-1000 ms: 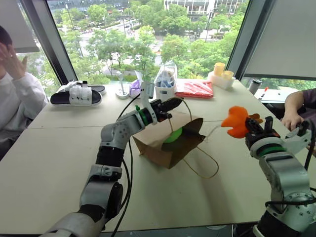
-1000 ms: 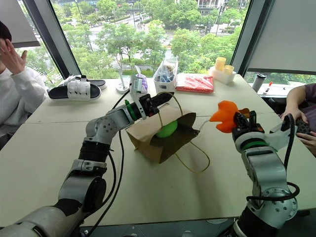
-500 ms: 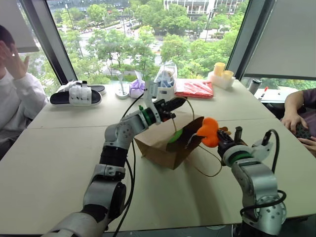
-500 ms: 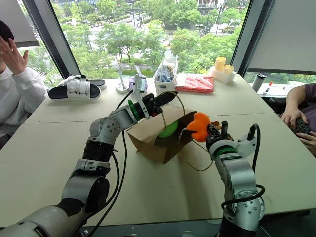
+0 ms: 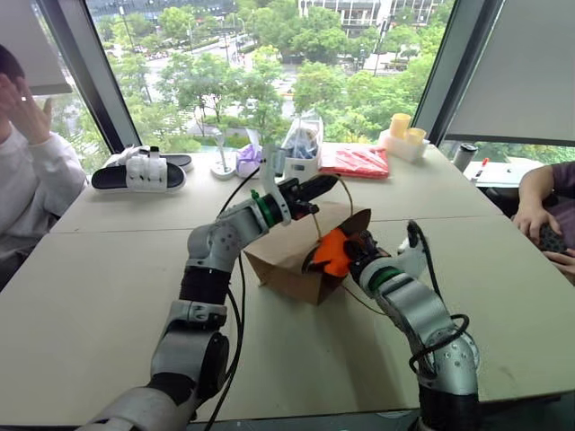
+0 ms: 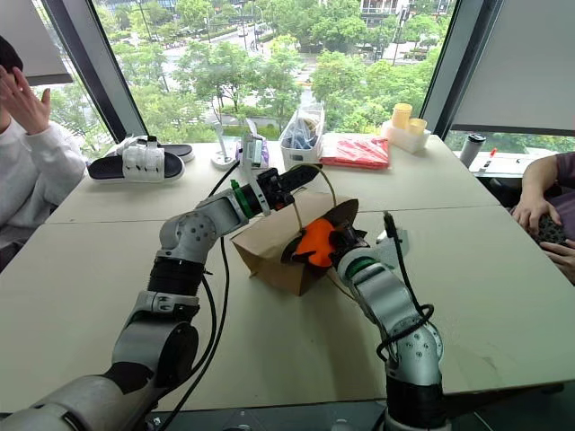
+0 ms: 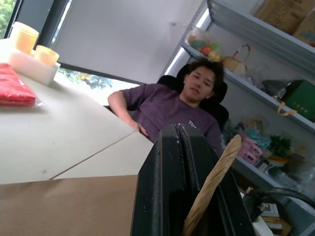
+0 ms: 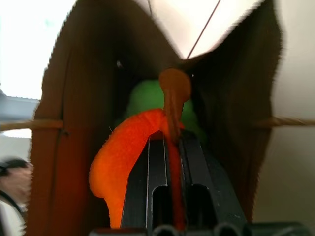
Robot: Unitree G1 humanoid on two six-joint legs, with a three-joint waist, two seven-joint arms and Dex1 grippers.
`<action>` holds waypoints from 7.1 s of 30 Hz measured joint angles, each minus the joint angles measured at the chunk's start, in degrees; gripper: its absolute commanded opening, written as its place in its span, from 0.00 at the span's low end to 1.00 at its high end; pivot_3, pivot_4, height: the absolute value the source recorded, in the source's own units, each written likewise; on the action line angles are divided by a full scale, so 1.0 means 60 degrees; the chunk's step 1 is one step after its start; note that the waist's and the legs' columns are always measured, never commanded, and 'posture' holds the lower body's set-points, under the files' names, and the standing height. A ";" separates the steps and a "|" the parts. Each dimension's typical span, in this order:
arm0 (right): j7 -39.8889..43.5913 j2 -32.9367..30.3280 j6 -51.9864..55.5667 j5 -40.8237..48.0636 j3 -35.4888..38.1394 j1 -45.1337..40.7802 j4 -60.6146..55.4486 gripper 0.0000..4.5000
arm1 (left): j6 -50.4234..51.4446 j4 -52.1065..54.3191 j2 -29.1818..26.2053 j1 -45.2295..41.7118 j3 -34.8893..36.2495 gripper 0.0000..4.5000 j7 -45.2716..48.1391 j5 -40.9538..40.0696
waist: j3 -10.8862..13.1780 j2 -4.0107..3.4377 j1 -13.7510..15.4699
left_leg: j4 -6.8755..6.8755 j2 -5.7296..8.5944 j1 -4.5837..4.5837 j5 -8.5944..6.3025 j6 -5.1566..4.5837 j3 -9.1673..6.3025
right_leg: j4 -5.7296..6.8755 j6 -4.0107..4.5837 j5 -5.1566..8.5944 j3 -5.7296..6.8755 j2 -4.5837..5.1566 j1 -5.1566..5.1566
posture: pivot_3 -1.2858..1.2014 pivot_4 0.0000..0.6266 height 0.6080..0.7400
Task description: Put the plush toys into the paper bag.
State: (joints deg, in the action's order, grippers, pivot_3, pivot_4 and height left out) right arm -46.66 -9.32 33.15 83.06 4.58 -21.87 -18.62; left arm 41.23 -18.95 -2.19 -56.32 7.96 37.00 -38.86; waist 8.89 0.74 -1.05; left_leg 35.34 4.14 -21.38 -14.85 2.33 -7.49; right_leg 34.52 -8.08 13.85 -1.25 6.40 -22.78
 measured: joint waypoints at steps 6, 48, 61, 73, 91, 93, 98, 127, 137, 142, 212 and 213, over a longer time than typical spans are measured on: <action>0.0918 -0.0378 0.1259 -0.0813 -0.0448 -0.0660 0.1061 0.01 | 0.0113 0.0245 0.0003 0.0089 0.0001 0.00 -0.0017 -0.0064 | 0.0000 0.0000 0.0004 | -0.0008 -0.0004 -0.0003 0.0000 0.0000 -0.0011 | 0.0000 0.0000 0.0000 0.0007 -0.0003 -0.0002 | 0.52 0.24 1.00; 0.8536 -0.3653 0.1643 -0.2581 0.2448 0.5314 -0.1373 0.99 | -0.0126 -0.0551 0.0249 -0.0400 0.0615 0.00 -0.0551 -0.0348 | 0.0012 0.0025 0.0080 | 0.0016 -0.0001 0.0006 -0.0009 -0.0013 -0.0016 | -0.0043 -0.0005 0.0001 0.0018 0.0001 0.0051 | 0.52 0.24 1.00; 0.9117 -0.2395 0.1687 -0.2758 0.1866 0.5706 -0.1154 0.01 | -0.0127 -0.0551 0.0146 -0.0310 0.0611 0.00 -0.0564 -0.0291 | 0.0012 0.0024 0.0084 | 0.0019 0.0000 0.0004 -0.0010 -0.0012 -0.0019 | -0.0043 -0.0005 0.0001 0.0017 0.0002 0.0050 | 0.52 0.24 1.00; 0.9149 -0.3223 0.1787 0.0398 0.2884 0.4945 -0.2008 0.01 | -0.0179 -0.0468 -0.0312 -0.0316 0.0087 0.00 -0.0405 0.0237 | 0.0012 0.0025 0.0072 | 0.0023 0.0000 0.0004 -0.0010 -0.0012 -0.0020 | -0.0043 -0.0005 0.0001 0.0017 0.0002 0.0053 | 0.52 0.24 1.00; 0.8298 -0.4299 0.0897 0.4283 0.2959 0.1416 -0.0953 0.00 | 0.1099 -0.0098 -0.0337 -0.0535 0.1321 0.06 -0.2499 -0.0710 | 0.0016 0.0031 0.0090 | 0.0052 0.0001 -0.0015 -0.0019 -0.0027 -0.0028 | -0.0034 -0.0007 0.0002 0.0027 0.0003 0.0047 | 0.52 0.24 1.00; 0.8194 -0.4246 0.0881 0.4107 0.2835 0.1476 -0.0903 0.06 | 0.1110 -0.0184 -0.0353 -0.0437 0.1218 0.19 -0.2453 -0.0659 | 0.0016 0.0031 0.0093 | 0.0055 0.0002 -0.0014 -0.0019 -0.0027 -0.0027 | -0.0035 -0.0007 0.0002 0.0026 0.0004 0.0050 | 0.52 0.24 1.00; 0.8106 -0.4243 0.0871 0.3434 0.2702 0.1643 -0.0731 0.54 | 0.1007 -0.0556 -0.0489 -0.0438 0.1153 0.76 -0.2186 -0.0522 | 0.0015 0.0030 0.0083 | 0.0055 0.0002 -0.0011 -0.0019 -0.0027 -0.0026 | -0.0034 -0.0007 0.0002 0.0026 0.0003 0.0051 | 0.52 0.24 1.00; 1.0238 -0.4368 0.1984 0.0618 0.1084 0.3843 -0.1624 0.01 | 0.1752 0.3840 -0.4101 0.4551 -0.0359 1.00 0.1741 -0.1086 | 0.0012 0.0026 0.0252 | 0.0052 -0.0005 -0.0008 -0.0021 -0.0025 -0.0033 | -0.0046 0.0003 0.0003 0.0012 0.0016 0.0053 | 0.52 0.24 1.00; 1.0345 -0.4065 0.2188 -0.0321 0.0592 0.2848 -0.0906 0.01 | 0.0190 0.4099 -0.3565 0.4129 -0.2074 1.00 0.2539 0.0152 | 0.0011 0.0026 0.0290 | 0.0050 -0.0001 -0.0008 -0.0021 -0.0026 -0.0017 | -0.0053 0.0032 0.0017 0.0014 0.0015 0.0055 | 0.52 0.24 1.00; 0.9972 -0.3456 0.2098 -0.0908 0.0574 0.2555 -0.0532 0.01 | -0.0926 0.4029 -0.3511 0.3737 -0.3097 1.00 0.2734 0.1366 | 0.0011 0.0024 0.0289 | 0.0048 -0.0001 -0.0008 -0.0021 -0.0026 -0.0015 | -0.0054 0.0005 0.0003 0.0013 0.0015 0.0054 | 0.52 0.24 1.00; 1.0834 -0.3900 0.2180 0.0156 0.1511 0.4575 -0.1710 0.00 | -0.9198 -0.6531 -0.3601 -0.1265 -0.2145 0.91 0.6965 0.5131 | 0.0018 0.0036 0.0113 | 0.0052 -0.0003 -0.0006 -0.0027 -0.0038 -0.0031 | -0.0028 -0.0008 0.0002 0.0037 0.0008 0.0051 | 0.52 0.24 1.00; 1.0837 -0.3916 0.2211 0.0132 0.1497 0.4610 -0.1710 0.00 | -0.8922 -0.5867 -0.3924 -0.0874 -0.1966 0.91 0.6959 0.5007 | 0.0017 0.0034 0.0052 | 0.0047 -0.0006 -0.0001 -0.0028 -0.0040 -0.0037 | -0.0025 -0.0008 0.0002 0.0035 0.0008 0.0050 | 0.52 0.24 1.00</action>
State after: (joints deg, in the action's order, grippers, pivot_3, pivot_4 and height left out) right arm 18.37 -32.82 46.42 83.85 13.56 5.79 -28.88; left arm -12.30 -54.15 -25.73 -61.57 -3.84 78.75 -8.81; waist 8.99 0.94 -0.74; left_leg 35.62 4.11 -21.38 -15.02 2.09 -7.71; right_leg 34.36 -8.13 13.86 -1.04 6.45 -22.48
